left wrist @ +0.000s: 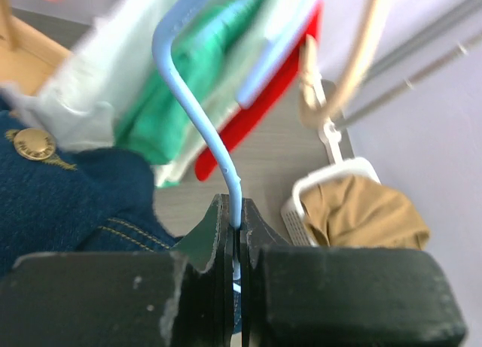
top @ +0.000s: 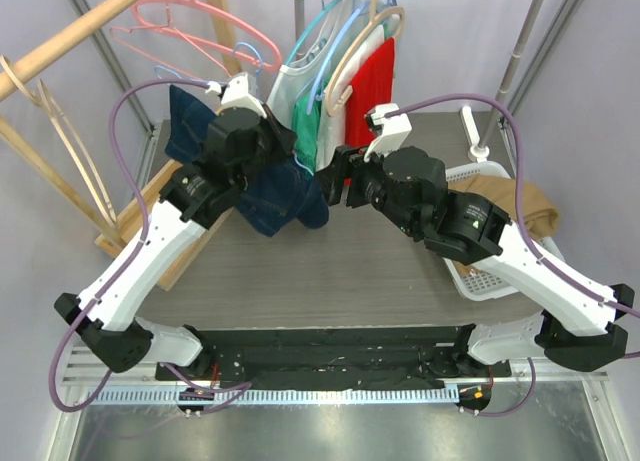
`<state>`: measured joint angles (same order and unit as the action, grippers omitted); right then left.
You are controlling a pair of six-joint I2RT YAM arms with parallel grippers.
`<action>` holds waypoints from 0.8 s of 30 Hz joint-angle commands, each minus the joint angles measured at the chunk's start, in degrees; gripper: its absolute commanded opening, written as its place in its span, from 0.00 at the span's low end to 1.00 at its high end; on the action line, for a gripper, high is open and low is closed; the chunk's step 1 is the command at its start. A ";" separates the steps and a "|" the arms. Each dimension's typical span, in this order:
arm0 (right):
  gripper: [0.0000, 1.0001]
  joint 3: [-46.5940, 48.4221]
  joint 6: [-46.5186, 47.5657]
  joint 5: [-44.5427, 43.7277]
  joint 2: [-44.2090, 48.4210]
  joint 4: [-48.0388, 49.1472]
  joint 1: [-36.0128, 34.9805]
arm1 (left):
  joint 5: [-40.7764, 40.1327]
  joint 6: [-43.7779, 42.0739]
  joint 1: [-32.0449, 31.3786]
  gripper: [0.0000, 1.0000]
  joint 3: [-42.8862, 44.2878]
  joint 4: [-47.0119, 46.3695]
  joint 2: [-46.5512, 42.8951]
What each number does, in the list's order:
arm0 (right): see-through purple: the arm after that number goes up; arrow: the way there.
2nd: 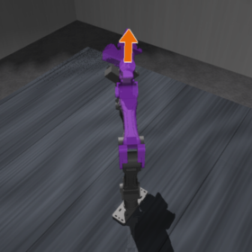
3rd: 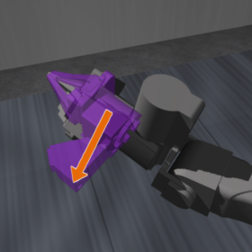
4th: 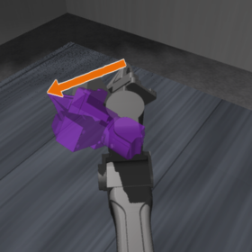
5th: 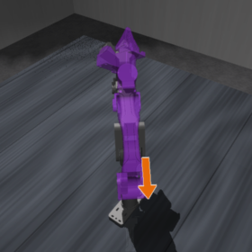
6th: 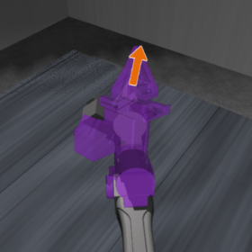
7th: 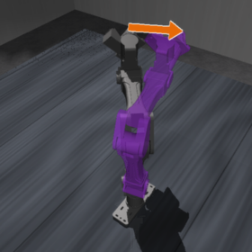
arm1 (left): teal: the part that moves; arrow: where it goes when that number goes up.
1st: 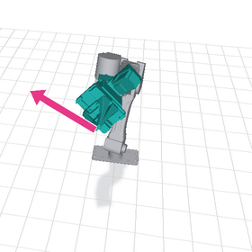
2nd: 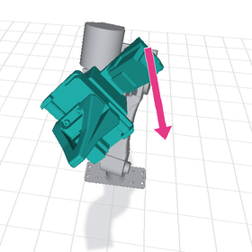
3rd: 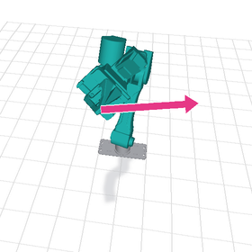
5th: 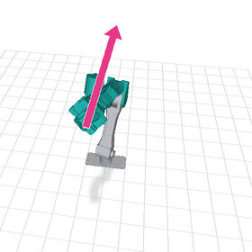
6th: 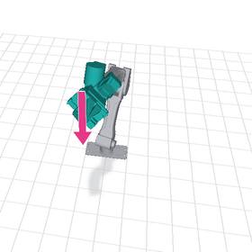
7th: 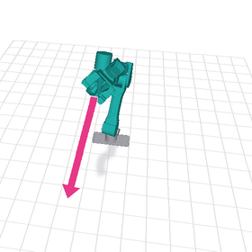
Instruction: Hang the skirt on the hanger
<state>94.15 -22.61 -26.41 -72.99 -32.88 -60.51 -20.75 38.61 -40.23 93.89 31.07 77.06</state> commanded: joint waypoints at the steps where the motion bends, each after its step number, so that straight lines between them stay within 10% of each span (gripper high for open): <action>1: 0.69 -1.07 0.73 -3.03 2.06 2.21 0.48 | 0.44 -0.65 5.94 0.00 8.84 -1.63 1.16; 24: 0.69 -1.95 1.34 2.33 -0.84 2.65 5.49 | 13.54 5.24 31.35 0.00 23.80 -0.75 9.87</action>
<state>92.51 -20.93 -25.74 -73.41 -32.77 -55.66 -10.50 43.59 -11.55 114.02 34.83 87.55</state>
